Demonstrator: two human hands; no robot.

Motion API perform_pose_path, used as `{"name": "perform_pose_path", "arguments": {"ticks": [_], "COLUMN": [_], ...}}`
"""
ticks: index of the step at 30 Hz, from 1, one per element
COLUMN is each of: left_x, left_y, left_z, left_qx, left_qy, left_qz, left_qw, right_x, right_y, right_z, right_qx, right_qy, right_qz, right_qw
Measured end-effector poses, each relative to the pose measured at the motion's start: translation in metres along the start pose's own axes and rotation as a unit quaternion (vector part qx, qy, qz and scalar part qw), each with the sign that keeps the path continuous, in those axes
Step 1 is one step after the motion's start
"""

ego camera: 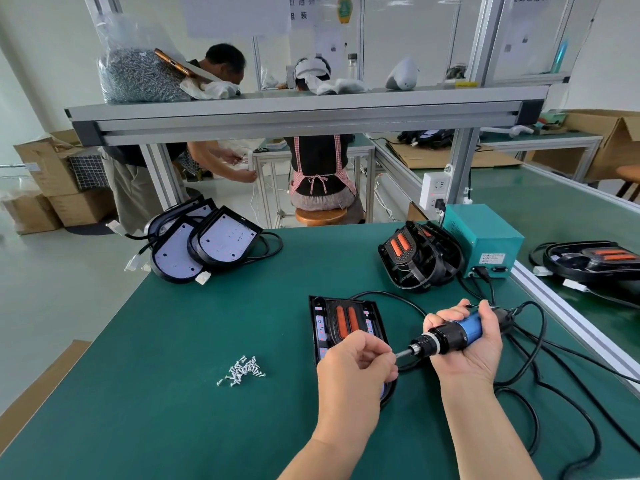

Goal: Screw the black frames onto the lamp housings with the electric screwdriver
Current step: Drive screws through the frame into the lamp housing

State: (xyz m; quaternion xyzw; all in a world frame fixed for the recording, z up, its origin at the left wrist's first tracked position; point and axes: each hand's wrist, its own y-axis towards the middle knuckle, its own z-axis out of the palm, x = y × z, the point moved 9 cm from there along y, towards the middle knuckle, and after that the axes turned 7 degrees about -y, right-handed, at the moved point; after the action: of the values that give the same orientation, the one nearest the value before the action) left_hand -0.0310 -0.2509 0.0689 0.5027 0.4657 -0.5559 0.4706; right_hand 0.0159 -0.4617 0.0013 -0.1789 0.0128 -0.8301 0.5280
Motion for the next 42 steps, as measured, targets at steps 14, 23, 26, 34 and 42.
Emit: {"name": "perform_pose_path", "arguments": {"ticks": [14,23,26,34,42], "left_x": [0.001,-0.007,-0.008,-0.033,0.009], "left_y": [-0.008,-0.006,-0.003,0.004,0.07], "left_z": [0.003,0.007,0.009,-0.001,-0.082], "left_qx": [-0.04,-0.044,-0.033,-0.053,-0.119], "left_qy": [0.061,0.161,0.173,0.273,0.22], "left_qz": [0.058,0.17,0.19,0.261,-0.021], "left_qw": [0.996,0.971,0.966,0.924,0.968], "right_x": [0.0,-0.004,-0.005,-0.006,-0.005], "right_y": [0.002,0.003,0.003,0.0,-0.004], "right_z": [0.0,0.001,0.001,0.001,0.007], "right_qx": [-0.004,-0.009,-0.008,-0.006,-0.017], "right_qy": [-0.005,-0.02,-0.017,-0.028,-0.071], "right_qz": [-0.005,0.009,0.01,0.012,-0.005], "right_qw": [1.0,1.0,1.0,1.0,0.997]}}
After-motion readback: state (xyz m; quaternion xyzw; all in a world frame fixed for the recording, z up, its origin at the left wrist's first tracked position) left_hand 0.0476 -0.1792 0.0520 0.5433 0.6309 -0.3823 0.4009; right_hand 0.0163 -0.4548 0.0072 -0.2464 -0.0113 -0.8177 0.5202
